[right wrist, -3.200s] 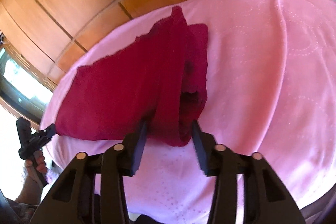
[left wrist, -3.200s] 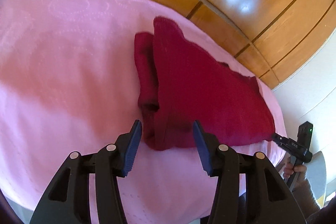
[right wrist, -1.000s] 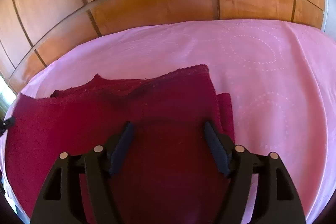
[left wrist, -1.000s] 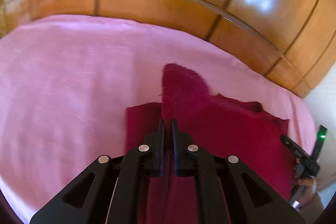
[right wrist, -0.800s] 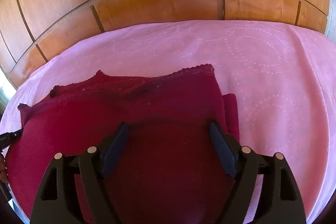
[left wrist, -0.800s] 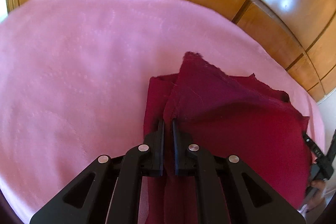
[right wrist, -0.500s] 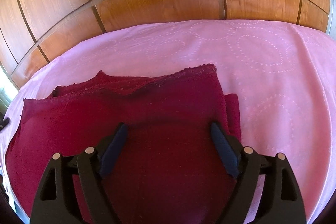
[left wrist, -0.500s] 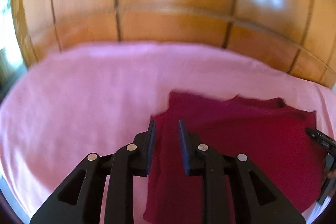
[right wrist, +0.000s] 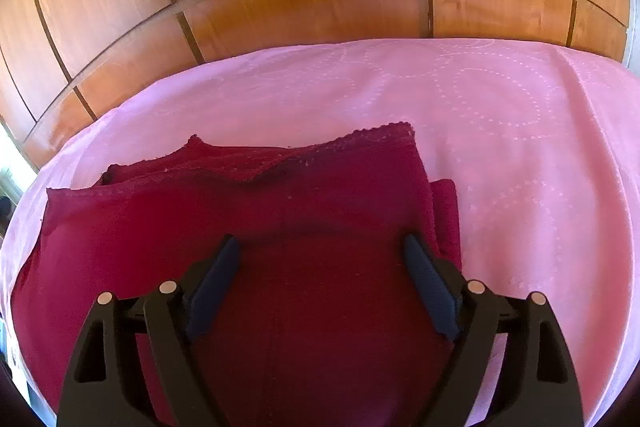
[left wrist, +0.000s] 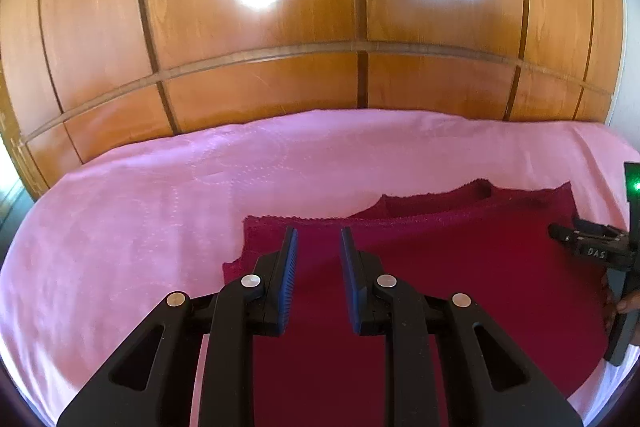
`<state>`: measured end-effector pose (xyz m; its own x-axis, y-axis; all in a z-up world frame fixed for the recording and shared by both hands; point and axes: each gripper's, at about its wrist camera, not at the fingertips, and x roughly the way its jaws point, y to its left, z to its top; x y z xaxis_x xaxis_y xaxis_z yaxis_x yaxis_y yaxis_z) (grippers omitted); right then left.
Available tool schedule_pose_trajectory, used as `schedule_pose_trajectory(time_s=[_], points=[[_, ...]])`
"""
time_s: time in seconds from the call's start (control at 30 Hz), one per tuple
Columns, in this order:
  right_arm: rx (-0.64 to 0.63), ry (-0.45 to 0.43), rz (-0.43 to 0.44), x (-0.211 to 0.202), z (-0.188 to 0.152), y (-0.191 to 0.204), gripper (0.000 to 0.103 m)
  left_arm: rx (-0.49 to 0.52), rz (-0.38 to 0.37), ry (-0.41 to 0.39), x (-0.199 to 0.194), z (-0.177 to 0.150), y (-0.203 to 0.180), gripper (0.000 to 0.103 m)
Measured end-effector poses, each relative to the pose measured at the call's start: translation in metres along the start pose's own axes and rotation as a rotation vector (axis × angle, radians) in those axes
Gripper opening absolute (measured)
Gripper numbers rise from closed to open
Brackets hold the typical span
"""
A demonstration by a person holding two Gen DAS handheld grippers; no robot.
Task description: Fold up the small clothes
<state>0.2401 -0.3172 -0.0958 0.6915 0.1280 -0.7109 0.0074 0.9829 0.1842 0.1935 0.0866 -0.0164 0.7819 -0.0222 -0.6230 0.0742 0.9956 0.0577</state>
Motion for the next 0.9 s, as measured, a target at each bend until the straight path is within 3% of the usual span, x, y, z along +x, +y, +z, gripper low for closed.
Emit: schedule_pose_trajectory(time_s=[0.37,0.53,0.63,0.73,0.83,0.9], points=[[0.0,0.001,0.011,0.001,0.001,0.001,0.088,0.031,-0.013,0.079,0.038,-0.005,-0.002,0.02],[0.001,0.001,0.02,0.001,0.001,0.001,0.089,0.026,-0.017,0.157,0.07,-0.01,0.003,0.02],[0.001,0.003,0.024,0.002,0.002,0.001,0.09,-0.073,-0.062,0.255,0.106,-0.021,0.019,0.021],[-0.002,0.015,0.022,0.003,0.004,0.001,0.09,-0.19,-0.125,0.264,0.113,-0.019,0.036,0.021],[-0.011,0.056,0.025,0.002,0.013,0.003,0.09,-0.167,-0.105,0.261,0.106,-0.019,0.034,0.021],[0.011,0.07,0.075,-0.012,0.02,0.001,0.09,-0.14,-0.077,0.241,0.093,-0.017,0.032,0.021]])
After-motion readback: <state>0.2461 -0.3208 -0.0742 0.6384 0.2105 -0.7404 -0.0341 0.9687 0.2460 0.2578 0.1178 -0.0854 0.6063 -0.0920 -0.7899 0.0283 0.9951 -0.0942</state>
